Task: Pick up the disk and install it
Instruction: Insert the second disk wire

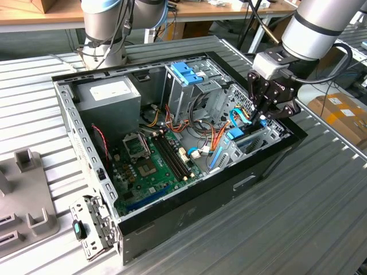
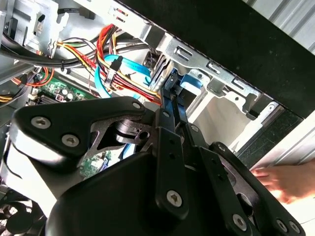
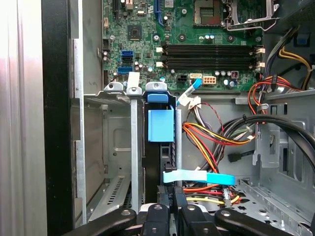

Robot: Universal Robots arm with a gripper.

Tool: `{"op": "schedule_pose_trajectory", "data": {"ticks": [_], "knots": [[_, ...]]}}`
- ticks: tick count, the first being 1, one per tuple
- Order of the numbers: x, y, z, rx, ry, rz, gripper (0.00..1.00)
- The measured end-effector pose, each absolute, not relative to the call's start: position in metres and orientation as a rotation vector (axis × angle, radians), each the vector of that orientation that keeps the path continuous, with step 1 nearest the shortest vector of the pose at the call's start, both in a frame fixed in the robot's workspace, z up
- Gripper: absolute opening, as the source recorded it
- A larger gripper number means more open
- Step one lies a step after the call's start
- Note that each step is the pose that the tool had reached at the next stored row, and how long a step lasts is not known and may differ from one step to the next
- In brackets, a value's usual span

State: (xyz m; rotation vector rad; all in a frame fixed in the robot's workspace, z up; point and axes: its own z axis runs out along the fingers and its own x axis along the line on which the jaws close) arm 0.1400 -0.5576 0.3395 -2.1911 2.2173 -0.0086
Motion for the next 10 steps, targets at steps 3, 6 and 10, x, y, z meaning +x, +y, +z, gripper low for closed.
{"op": "schedule_pose_trajectory", "data": {"ticks": [3, 6, 10], "knots": [[0.14, -0.5575, 0.3386, -2.19, 2.216, -0.007, 0.16], [0.14, -0.5576, 0.3393, -2.191, 2.217, -0.008, 0.3], [0.14, -0.5575, 0.3474, -2.191, 2.217, -0.009, 0.3]]}}
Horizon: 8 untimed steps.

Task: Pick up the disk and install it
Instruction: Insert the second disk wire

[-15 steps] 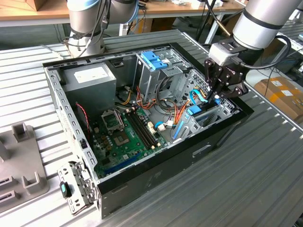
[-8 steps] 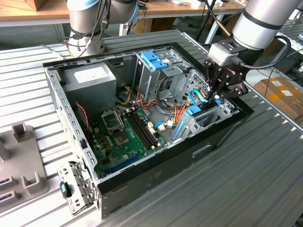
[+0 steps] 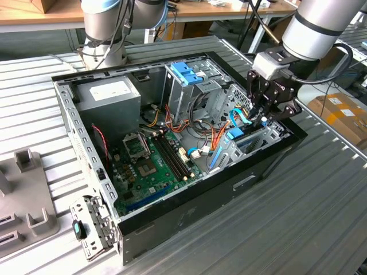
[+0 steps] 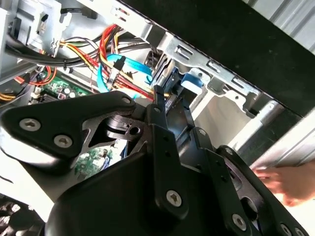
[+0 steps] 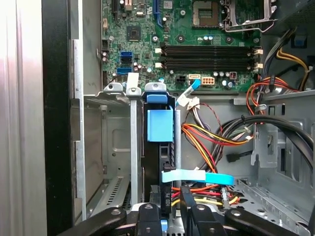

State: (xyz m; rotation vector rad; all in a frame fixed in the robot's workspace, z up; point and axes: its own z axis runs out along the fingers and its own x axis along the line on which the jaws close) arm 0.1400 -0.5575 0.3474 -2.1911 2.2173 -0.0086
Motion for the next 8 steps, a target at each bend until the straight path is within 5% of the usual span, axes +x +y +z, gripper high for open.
{"op": "schedule_pose_trajectory", "data": {"ticks": [8], "knots": [[0.14, -0.558, 0.363, -2.191, 2.217, -0.008, 0.3]]}}
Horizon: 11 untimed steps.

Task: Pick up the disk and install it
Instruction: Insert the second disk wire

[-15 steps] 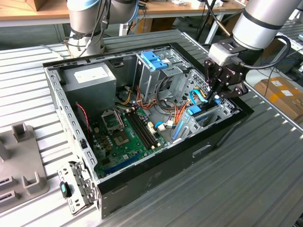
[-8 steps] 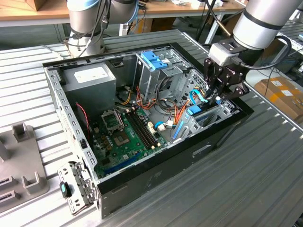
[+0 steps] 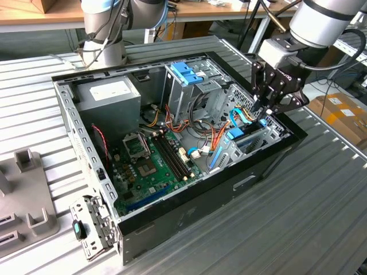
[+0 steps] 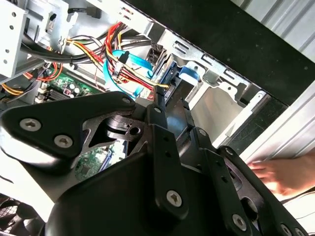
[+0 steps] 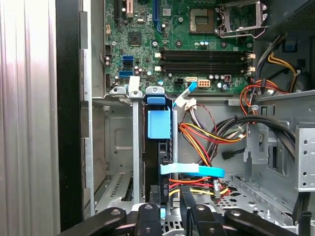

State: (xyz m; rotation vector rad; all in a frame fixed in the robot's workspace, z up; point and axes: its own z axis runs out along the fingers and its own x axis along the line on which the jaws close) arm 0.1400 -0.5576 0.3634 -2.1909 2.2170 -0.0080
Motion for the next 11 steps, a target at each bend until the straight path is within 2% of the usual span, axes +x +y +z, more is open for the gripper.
{"op": "schedule_pose_trajectory", "data": {"ticks": [11], "knots": [[0.112, -0.558, 0.364, -2.191, 2.217, -0.008, 0.3]]}}
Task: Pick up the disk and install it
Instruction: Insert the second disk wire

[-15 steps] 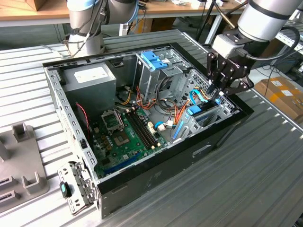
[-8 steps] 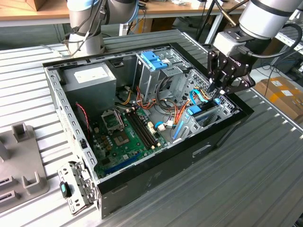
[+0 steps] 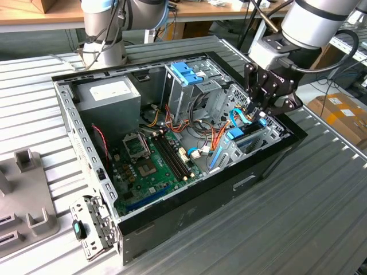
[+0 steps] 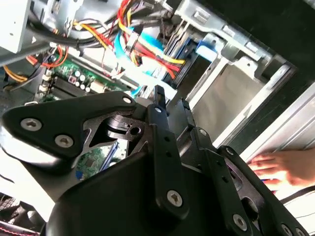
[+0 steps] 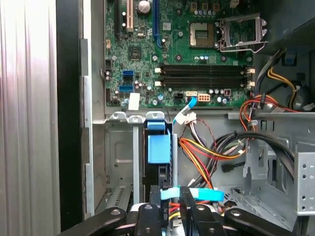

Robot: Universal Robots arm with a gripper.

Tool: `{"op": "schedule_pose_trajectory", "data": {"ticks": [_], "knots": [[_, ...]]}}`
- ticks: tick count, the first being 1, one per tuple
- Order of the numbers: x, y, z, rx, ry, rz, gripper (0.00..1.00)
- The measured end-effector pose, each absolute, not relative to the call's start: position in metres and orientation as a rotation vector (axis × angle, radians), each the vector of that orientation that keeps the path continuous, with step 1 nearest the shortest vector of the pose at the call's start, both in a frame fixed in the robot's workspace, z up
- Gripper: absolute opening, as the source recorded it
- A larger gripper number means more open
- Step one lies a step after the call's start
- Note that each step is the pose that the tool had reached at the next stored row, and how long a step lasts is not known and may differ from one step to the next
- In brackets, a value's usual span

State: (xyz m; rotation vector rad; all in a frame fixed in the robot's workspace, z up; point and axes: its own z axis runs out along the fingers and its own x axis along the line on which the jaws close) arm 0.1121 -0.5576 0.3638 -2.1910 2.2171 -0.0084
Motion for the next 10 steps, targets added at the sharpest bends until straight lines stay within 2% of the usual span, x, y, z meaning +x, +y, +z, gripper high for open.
{"op": "schedule_pose_trajectory", "data": {"ticks": [10], "knots": [[0.0998, -0.5576, 0.3639, -2.191, 2.217, -0.008, 0.3]]}}
